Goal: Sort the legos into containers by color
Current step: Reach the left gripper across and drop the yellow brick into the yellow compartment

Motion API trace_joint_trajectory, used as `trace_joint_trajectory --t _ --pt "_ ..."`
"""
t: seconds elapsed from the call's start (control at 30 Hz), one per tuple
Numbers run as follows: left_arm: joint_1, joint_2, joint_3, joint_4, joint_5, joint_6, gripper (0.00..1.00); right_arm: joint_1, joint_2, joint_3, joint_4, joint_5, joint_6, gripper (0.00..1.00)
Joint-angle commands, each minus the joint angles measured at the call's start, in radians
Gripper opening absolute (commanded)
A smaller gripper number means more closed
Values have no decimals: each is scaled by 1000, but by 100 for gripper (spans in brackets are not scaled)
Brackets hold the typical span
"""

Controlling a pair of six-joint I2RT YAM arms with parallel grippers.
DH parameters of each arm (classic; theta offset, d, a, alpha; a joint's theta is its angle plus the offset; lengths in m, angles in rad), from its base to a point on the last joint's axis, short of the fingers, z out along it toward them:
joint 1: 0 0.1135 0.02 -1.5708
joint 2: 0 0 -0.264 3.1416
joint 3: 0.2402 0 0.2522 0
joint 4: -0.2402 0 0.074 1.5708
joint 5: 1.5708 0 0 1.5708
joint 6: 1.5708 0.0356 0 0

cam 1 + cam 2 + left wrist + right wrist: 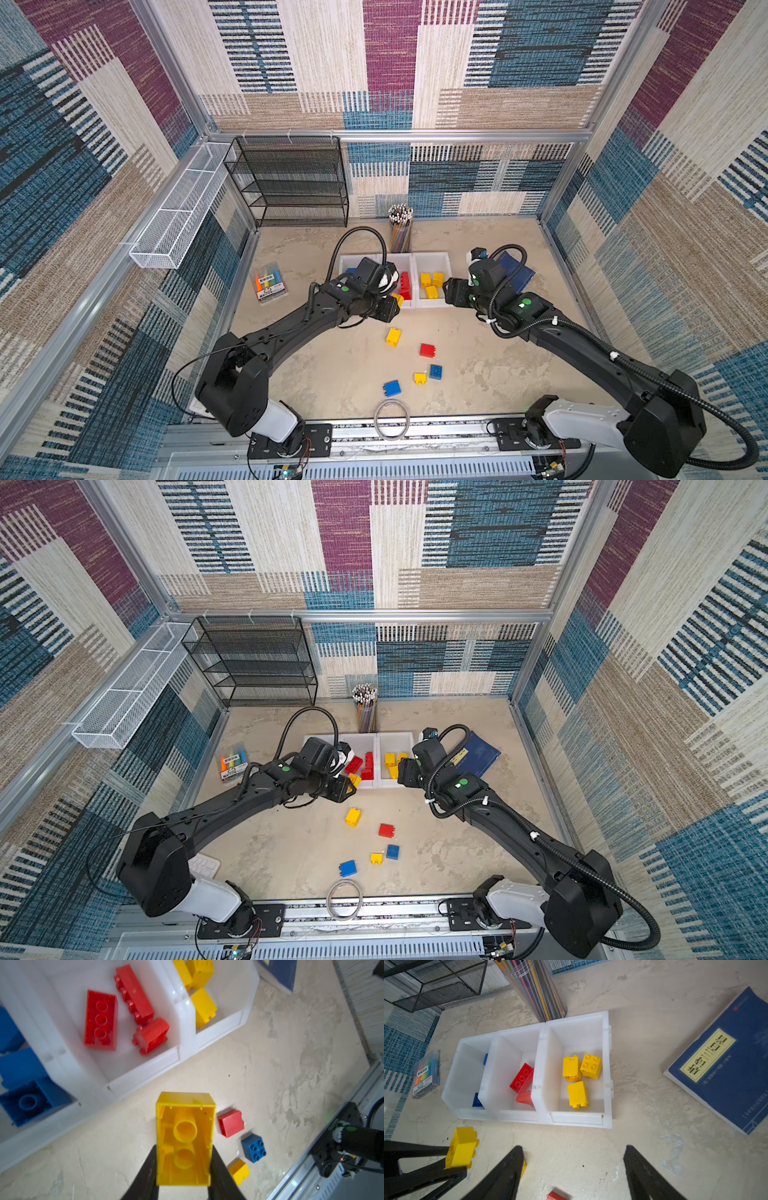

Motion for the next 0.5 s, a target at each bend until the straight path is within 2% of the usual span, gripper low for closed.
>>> trace_joint_trajectory --t 0.0,0.23,0.47 --pt "0 69 95 -4 26 30 26 -9 -29 -16 -29 19 2 79" --pt "-1 285 331 -21 32 57 26 -9 -108 -47 -93 39 21 79" --pt "-1 457 505 -31 43 47 27 -9 -128 -49 -114 38 21 79"
